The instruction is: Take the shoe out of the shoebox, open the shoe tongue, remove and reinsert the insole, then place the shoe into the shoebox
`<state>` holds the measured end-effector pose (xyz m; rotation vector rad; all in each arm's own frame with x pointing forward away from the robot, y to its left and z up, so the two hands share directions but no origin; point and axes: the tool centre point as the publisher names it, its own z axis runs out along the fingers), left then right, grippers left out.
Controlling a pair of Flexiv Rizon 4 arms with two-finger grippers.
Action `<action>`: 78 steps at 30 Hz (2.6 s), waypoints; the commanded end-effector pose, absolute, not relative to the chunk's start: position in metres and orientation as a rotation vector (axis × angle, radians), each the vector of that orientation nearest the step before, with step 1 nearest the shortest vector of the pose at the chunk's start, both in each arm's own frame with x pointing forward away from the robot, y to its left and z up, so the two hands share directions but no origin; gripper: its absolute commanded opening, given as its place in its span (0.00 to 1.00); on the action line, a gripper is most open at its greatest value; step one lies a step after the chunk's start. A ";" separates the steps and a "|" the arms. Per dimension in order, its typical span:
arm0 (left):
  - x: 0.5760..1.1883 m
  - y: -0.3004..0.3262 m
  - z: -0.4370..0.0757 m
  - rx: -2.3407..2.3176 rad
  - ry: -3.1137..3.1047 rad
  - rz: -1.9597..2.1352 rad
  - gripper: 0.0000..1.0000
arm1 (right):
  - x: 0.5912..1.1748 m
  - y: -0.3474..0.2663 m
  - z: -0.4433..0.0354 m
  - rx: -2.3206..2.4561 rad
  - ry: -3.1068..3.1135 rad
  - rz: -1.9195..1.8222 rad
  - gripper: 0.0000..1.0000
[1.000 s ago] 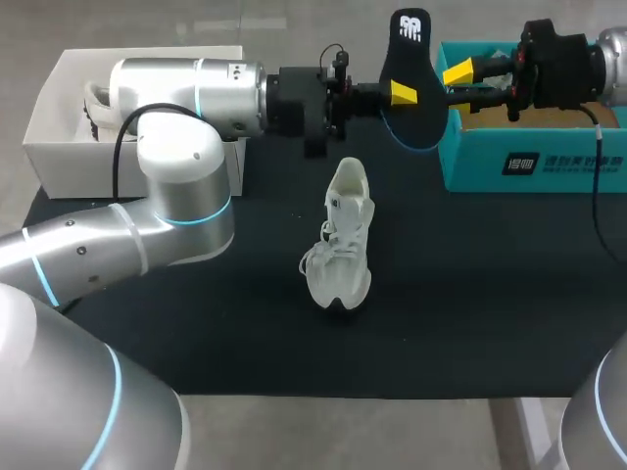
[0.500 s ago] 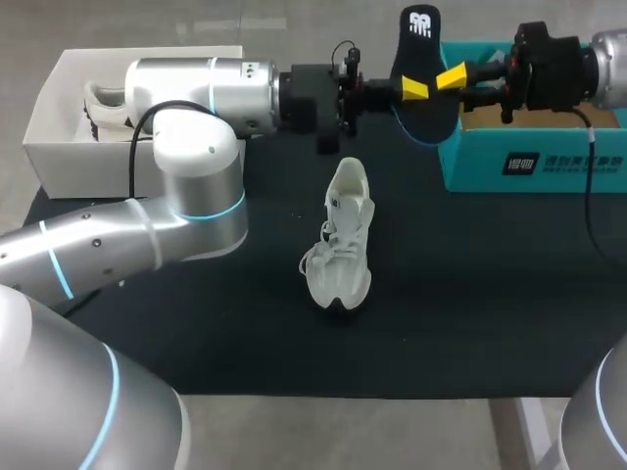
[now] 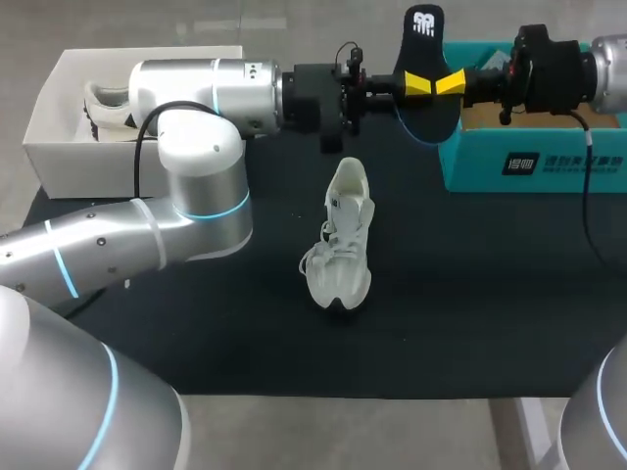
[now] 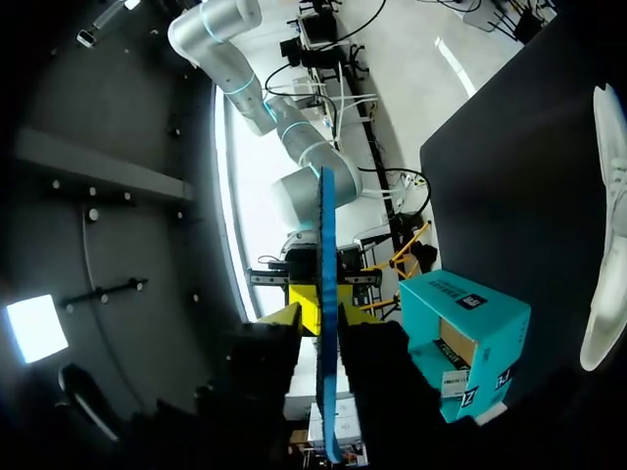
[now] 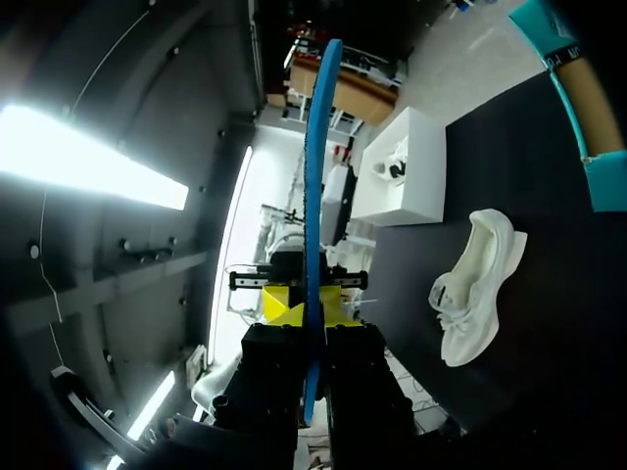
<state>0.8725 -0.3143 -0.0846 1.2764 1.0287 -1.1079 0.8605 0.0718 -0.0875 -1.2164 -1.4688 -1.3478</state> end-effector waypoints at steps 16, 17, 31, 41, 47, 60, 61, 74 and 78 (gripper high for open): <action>0.879 -0.160 -0.084 1.633 1.079 -1.124 1.00 | 0.865 0.053 -0.082 -1.258 -1.516 -1.434 0.00; 0.877 -0.153 -0.084 1.646 1.091 -1.109 1.00 | 0.866 0.052 -0.081 -1.260 -1.518 -1.434 0.00; 0.840 -0.048 -0.097 1.480 1.468 -0.930 1.00 | 0.871 0.049 -0.081 -1.282 -1.533 -1.468 0.00; 0.801 0.002 -0.122 1.459 1.498 -0.864 1.00 | 0.874 0.055 -0.085 -1.259 -1.588 -1.503 0.00; 0.806 0.014 -0.127 1.462 1.489 -0.868 1.00 | 0.877 0.055 -0.082 -1.226 -1.705 -1.570 0.00; 0.832 0.013 -0.141 1.521 1.551 -0.888 1.00 | 0.892 0.064 -0.077 -1.212 -1.894 -1.700 0.00; 0.833 0.012 -0.142 1.511 1.570 -0.917 1.00 | 0.893 0.065 -0.078 -1.214 -1.893 -1.702 0.00; 0.847 -0.021 -0.160 1.310 1.655 -0.953 1.00 | 0.895 0.066 -0.079 -1.222 -1.878 -1.703 0.00; 0.847 -0.021 -0.160 1.310 1.655 -0.953 1.00 | 0.895 0.066 -0.079 -1.222 -1.878 -1.703 0.00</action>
